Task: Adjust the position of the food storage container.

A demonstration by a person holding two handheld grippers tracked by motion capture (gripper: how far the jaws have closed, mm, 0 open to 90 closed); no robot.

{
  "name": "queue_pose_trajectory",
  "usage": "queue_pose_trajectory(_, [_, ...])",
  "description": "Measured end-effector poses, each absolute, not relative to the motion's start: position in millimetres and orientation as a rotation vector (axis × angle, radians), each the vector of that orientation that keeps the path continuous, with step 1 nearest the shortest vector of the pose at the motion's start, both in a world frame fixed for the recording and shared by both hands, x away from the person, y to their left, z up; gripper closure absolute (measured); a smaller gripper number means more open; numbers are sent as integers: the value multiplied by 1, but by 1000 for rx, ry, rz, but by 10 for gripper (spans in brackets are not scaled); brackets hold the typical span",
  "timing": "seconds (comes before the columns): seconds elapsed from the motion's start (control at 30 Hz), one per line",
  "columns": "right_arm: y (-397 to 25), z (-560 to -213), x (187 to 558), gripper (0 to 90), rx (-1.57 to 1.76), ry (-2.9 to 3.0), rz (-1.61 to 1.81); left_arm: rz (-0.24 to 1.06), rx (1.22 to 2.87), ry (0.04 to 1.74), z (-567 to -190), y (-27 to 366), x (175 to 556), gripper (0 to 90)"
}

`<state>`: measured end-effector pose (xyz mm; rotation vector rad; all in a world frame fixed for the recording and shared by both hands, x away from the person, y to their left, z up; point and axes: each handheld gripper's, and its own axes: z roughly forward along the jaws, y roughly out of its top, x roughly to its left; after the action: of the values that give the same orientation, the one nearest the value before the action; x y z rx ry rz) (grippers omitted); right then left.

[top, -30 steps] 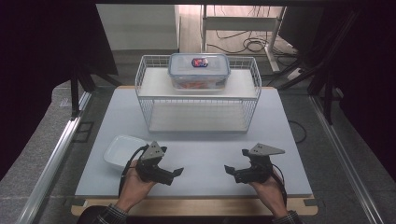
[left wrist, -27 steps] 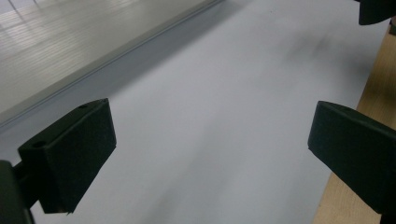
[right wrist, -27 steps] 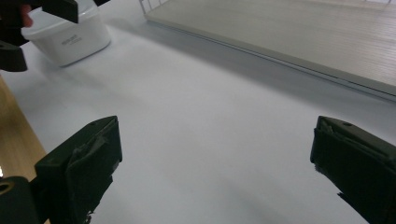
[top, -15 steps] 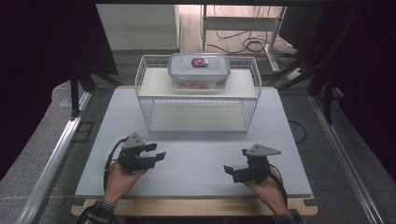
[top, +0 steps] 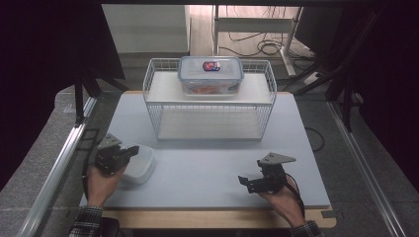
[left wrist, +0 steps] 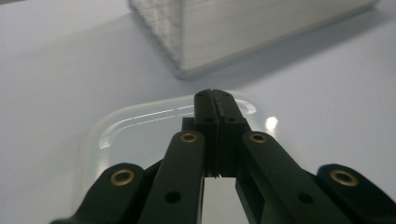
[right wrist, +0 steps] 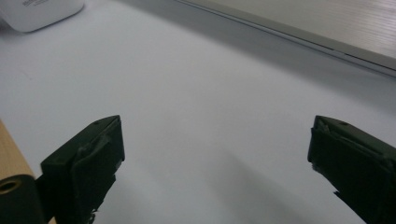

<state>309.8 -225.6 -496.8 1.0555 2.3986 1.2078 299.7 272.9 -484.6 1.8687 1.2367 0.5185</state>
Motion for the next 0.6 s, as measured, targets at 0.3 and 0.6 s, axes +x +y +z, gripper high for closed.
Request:
queue_pose_trajectory(0.3, [-220, -498, 308, 71, 1031, 2428, 1201, 603, 1788, 1378, -491, 316, 296, 900])
queue_pose_trajectory(0.6, [-219, -499, 307, 80, 1024, 2447, 1176, 563, 1803, 1505, -508, 336, 295, 900])
